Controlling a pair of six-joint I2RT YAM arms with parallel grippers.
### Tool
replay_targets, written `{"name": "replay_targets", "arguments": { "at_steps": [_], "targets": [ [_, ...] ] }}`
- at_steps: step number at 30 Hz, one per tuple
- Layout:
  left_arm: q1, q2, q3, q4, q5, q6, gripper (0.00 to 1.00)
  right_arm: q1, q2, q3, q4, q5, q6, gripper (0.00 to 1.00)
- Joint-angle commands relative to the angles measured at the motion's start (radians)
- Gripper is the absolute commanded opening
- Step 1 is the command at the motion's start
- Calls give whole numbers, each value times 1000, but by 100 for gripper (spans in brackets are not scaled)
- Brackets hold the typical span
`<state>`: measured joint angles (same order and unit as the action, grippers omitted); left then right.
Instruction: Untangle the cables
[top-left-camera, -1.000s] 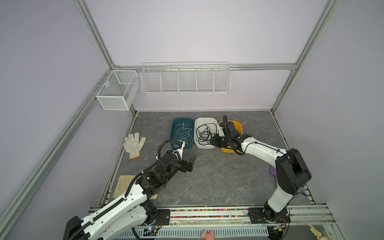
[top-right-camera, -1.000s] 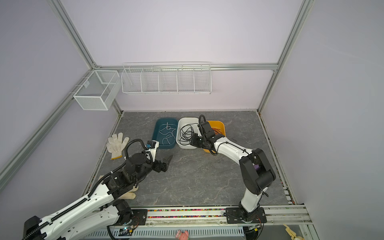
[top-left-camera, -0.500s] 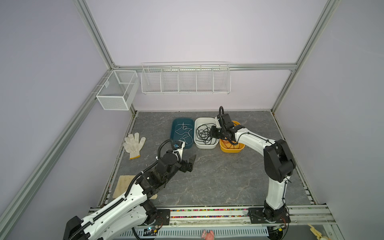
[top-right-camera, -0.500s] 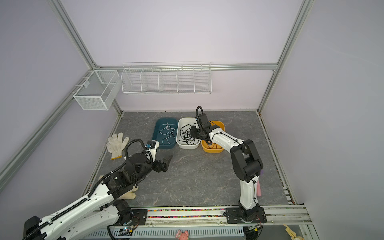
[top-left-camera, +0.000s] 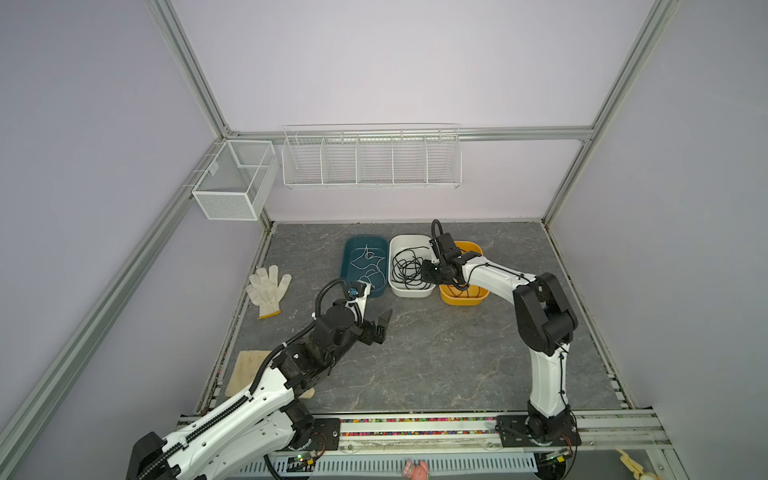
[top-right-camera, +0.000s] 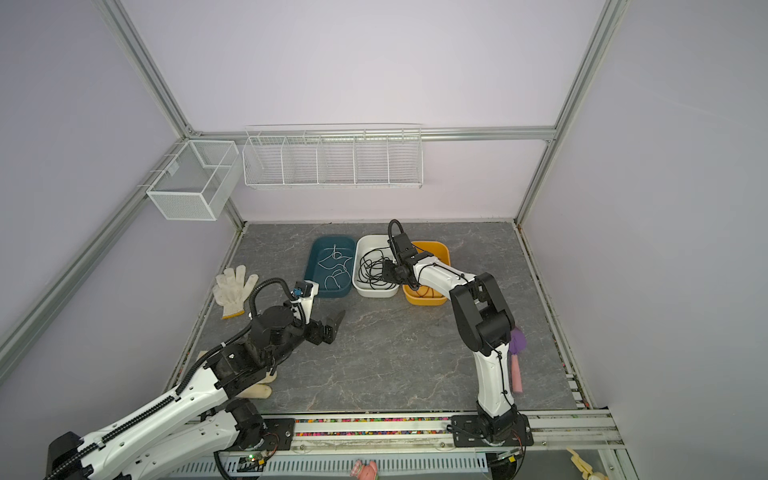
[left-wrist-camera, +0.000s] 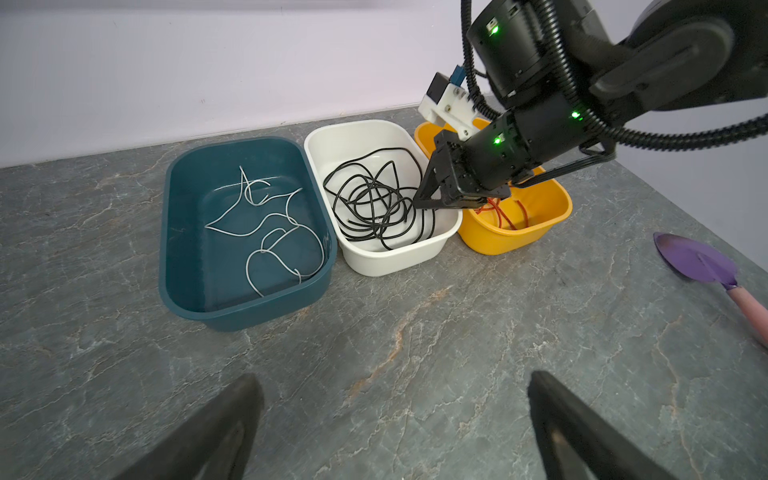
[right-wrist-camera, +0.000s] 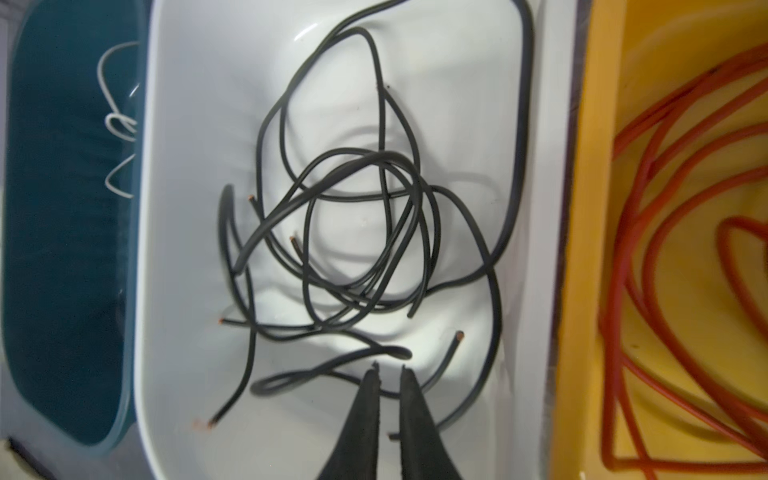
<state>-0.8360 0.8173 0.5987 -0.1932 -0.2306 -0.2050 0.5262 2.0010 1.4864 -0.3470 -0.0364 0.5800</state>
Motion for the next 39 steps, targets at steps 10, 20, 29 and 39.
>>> {"name": "replay_targets", "arguments": {
  "at_steps": [10,20,29,39],
  "targets": [
    [11,37,2,2,-29,-3,99,2,-350,-56,-64,25,-85,69],
    [48,183,51,100,146,211,99,-7,-765,-233,-203,185,-231,91],
    [91,298,101,323,60,300,99,-18,-1092,-405,-257,642,-289,89],
    [355,376,46,438,-191,84,99,-62,-1270,-883,215,1083,-411,89]
  ]
}}
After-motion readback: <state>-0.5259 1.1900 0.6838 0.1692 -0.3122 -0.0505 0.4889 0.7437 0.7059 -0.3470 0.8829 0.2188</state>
